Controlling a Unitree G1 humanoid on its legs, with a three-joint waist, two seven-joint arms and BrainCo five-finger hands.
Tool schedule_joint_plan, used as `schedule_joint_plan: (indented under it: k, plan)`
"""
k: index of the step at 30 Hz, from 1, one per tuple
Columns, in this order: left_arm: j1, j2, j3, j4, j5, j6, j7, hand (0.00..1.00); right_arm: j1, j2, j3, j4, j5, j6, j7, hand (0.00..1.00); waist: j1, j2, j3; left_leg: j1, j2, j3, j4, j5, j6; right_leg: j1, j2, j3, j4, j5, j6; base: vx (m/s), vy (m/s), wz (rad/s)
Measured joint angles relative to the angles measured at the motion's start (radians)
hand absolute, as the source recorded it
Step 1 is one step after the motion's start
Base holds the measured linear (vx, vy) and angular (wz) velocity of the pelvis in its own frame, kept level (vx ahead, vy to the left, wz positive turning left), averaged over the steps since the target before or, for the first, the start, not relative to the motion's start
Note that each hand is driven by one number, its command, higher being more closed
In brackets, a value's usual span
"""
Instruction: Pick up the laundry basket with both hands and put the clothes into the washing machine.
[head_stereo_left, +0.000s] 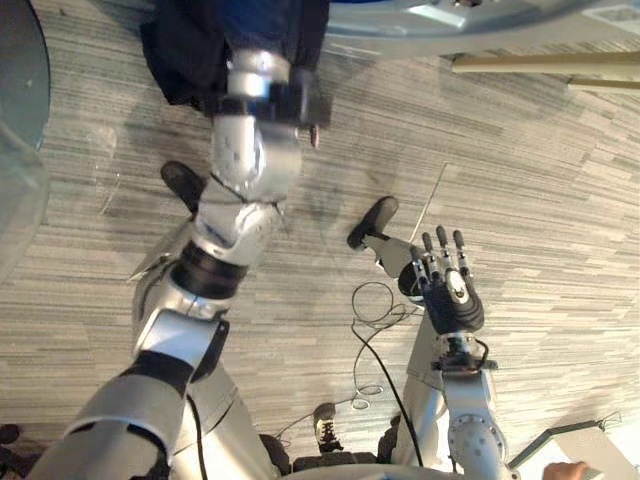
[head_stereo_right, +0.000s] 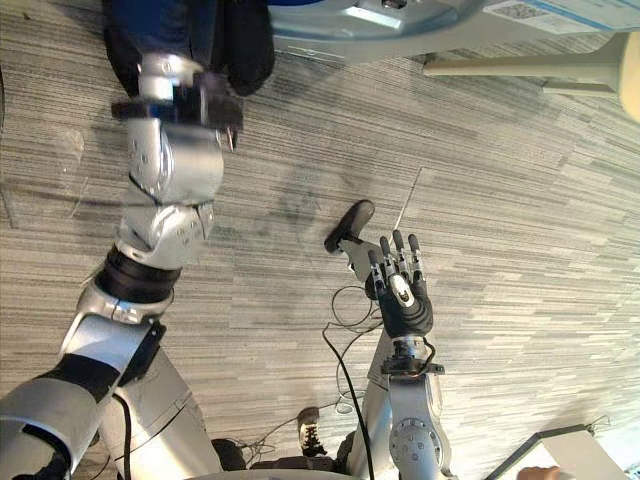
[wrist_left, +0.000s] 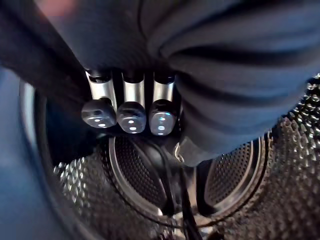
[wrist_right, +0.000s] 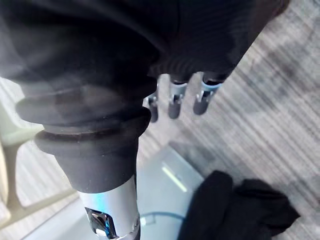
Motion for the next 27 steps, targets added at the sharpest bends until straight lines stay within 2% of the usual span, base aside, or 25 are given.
schedule_joint_plan:
  k: [4, 7, 10, 14, 18, 21, 25, 26, 27]
  plan:
    - [-0.293, 0.106, -0.001, 0.097, -0.035, 0.002, 0.061, 1.00, -0.002, -0.034, 0.001, 0.014, -0.008, -0.015, 0.000, 0.00, -0.001, -0.001, 0.000, -0.006, 0.006, 0.011, -0.030, 0.008, -0.012, -0.008, 0.015, -0.011, -0.035, 0.018, -0.005, -0.01, -0.029, -0.10]
    - [-0.461, 0.160, -0.022, 0.168, -0.041, 0.001, 0.061, 1.00, -0.017, -0.036, 0.002, 0.042, -0.008, -0.020, 0.000, 0.00, -0.006, -0.001, -0.001, -0.010, 0.005, 0.026, -0.064, 0.013, -0.019, -0.009, 0.022, -0.025, -0.078, 0.044, -0.008, -0.02, -0.020, -0.06]
    - [-0.596, 0.232, -0.044, 0.283, -0.068, 0.011, 0.062, 1.00, -0.045, -0.042, 0.005, 0.074, -0.008, -0.020, -0.003, 0.00, -0.015, -0.001, -0.001, -0.010, 0.006, 0.041, -0.087, 0.018, -0.019, -0.009, 0.038, -0.029, -0.121, 0.071, -0.007, -0.02, -0.020, -0.11]
    - [-0.690, 0.302, -0.061, 0.296, -0.149, 0.018, 0.089, 1.00, -0.061, -0.064, 0.001, 0.096, -0.008, -0.020, -0.012, 0.00, -0.022, -0.001, -0.001, 0.007, -0.001, 0.082, -0.138, 0.052, -0.009, -0.006, 0.047, -0.030, -0.184, 0.112, -0.003, -0.02, -0.015, -0.04]
    - [-0.774, 0.369, -0.134, 0.271, -0.242, -0.028, 0.134, 1.00, -0.062, -0.074, -0.010, 0.098, -0.016, -0.018, -0.019, 0.00, -0.045, -0.001, -0.001, 0.044, -0.050, 0.112, -0.237, 0.120, 0.005, 0.003, 0.039, -0.042, -0.245, 0.147, -0.004, -0.02, -0.030, 0.16]
    - [-0.767, 0.372, -0.137, 0.236, -0.233, -0.064, 0.171, 1.00, -0.041, -0.088, -0.051, 0.087, -0.021, -0.015, -0.003, 0.00, -0.051, -0.001, -0.001, 0.042, -0.049, 0.123, -0.261, 0.132, 0.009, 0.006, 0.055, -0.050, -0.291, 0.172, 0.000, 0.00, -0.028, -0.10]
    - [-0.762, 0.379, -0.143, 0.241, -0.126, -0.097, 0.173, 1.00, -0.032, -0.170, -0.069, 0.086, -0.021, -0.011, 0.025, 0.00, -0.054, -0.001, -0.001, 0.051, -0.051, 0.161, -0.299, 0.132, 0.009, 0.022, 0.075, -0.057, -0.397, 0.220, 0.021, 0.01, -0.023, -0.21]
    - [-0.762, 0.431, -0.274, 0.343, 0.160, 0.007, 0.087, 1.00, -0.034, -0.158, -0.062, 0.113, -0.021, -0.011, 0.027, 0.00, -0.048, -0.001, -0.001, 0.104, -0.074, 0.217, -0.369, 0.133, 0.008, 0.058, 0.086, -0.052, -0.505, 0.283, 0.039, 0.06, -0.051, 0.03]
    - [-0.762, 0.431, -0.315, 0.373, 0.299, 0.058, 0.060, 0.00, -0.034, -0.155, -0.058, 0.125, -0.021, -0.011, 0.027, 0.00, -0.047, -0.001, -0.001, 0.113, -0.083, 0.217, -0.373, 0.134, 0.007, 0.063, 0.084, -0.049, -0.512, 0.297, 0.032, 0.08, -0.068, 0.06]
